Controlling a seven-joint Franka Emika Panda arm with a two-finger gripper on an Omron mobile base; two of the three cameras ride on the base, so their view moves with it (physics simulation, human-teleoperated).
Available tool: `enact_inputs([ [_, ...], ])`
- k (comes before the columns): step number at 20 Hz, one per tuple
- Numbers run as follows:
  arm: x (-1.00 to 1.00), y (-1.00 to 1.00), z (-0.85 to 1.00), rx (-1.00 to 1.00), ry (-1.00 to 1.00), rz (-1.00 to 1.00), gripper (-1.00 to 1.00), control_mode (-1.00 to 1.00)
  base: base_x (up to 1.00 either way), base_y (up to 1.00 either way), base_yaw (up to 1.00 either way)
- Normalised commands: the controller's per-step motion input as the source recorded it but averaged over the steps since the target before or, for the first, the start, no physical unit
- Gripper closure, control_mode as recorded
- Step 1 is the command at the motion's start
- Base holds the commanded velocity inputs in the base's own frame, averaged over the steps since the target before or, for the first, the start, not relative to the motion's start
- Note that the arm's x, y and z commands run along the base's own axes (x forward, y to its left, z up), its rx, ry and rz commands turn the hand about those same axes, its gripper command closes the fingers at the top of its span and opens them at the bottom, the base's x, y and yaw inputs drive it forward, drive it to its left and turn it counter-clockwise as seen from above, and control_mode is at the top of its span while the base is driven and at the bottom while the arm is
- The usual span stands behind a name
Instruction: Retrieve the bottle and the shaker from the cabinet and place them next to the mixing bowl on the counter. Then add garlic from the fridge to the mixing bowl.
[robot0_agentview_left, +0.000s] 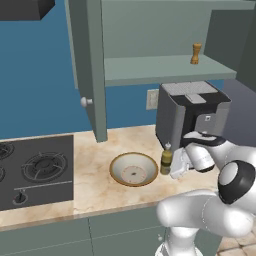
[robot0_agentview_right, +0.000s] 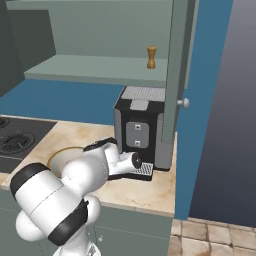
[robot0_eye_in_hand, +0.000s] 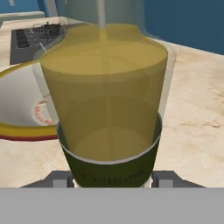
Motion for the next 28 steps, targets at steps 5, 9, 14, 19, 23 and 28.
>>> enact_inputs([
  [5, 0.0, 0.0, -0.27, 0.0, 0.0, 0.0, 1.0, -1.0, 0.0, 0.0, 0.0],
  [9, 0.0, 0.0, -0.07, 0.0, 0.0, 0.0, 1.0, -1.0, 0.0, 0.0, 0.0],
  [14, 0.0, 0.0, 0.0, 0.0, 0.0, 0.0, -1.0, -1.0, 0.0, 0.0, 0.0],
  [19, 0.0, 0.0, 0.0, 0.0, 0.0, 0.0, -1.0, -1.0, 0.0, 0.0, 0.0],
  [23, -0.01, 0.0, 0.0, 0.0, 0.0, 0.0, -1.0, -1.0, 0.0, 0.0, 0.0],
  [28, -0.2, 0.0, 0.0, 0.0, 0.0, 0.0, -1.0, -1.0, 0.0, 0.0, 0.0],
])
